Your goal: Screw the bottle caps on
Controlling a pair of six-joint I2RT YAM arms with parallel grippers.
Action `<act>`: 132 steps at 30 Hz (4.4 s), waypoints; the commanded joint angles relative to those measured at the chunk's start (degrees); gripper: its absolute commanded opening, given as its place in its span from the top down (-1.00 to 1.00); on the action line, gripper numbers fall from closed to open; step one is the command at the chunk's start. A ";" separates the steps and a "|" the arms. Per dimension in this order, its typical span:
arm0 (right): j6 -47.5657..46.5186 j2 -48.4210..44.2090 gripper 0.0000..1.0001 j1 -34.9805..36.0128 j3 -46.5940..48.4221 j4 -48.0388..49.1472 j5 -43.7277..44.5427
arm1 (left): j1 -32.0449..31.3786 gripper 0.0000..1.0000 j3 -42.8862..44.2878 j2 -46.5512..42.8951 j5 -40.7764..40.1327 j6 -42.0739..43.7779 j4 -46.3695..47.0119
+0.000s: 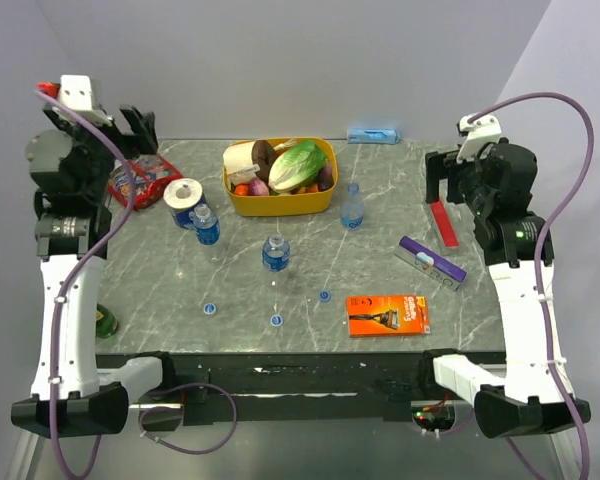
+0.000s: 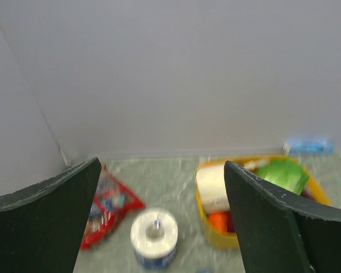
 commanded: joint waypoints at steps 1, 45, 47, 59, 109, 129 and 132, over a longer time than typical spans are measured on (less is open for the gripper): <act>-5.05 -1.99 -0.99 0.77 0.93 -2.44 -14.86 | 0.07 -0.93 -7.99 -0.52 0.90 2.07 -6.44; -11.75 38.87 -0.49 44.27 16.14 -2.45 -16.96 | 0.60 -0.93 -27.69 -20.48 15.76 5.41 -14.09; -11.75 39.31 -0.38 44.36 15.96 -3.16 -16.43 | 0.51 -0.92 -28.04 -20.22 16.02 5.41 -13.31; -12.54 38.35 0.25 44.36 13.42 -3.95 -16.07 | 0.60 -0.92 -27.60 -15.48 29.81 6.29 -11.37; -12.98 35.18 1.00 33.12 42.86 -20.21 -45.25 | -32.10 -0.92 -26.37 6.06 41.25 17.36 3.05; -9.99 34.83 0.20 33.20 42.94 -19.16 -45.79 | -32.01 -0.23 -28.48 5.89 41.52 17.81 4.89; -10.34 33.17 -0.99 32.85 44.70 -19.16 -40.09 | -32.10 -0.08 -29.44 3.96 39.85 17.37 4.54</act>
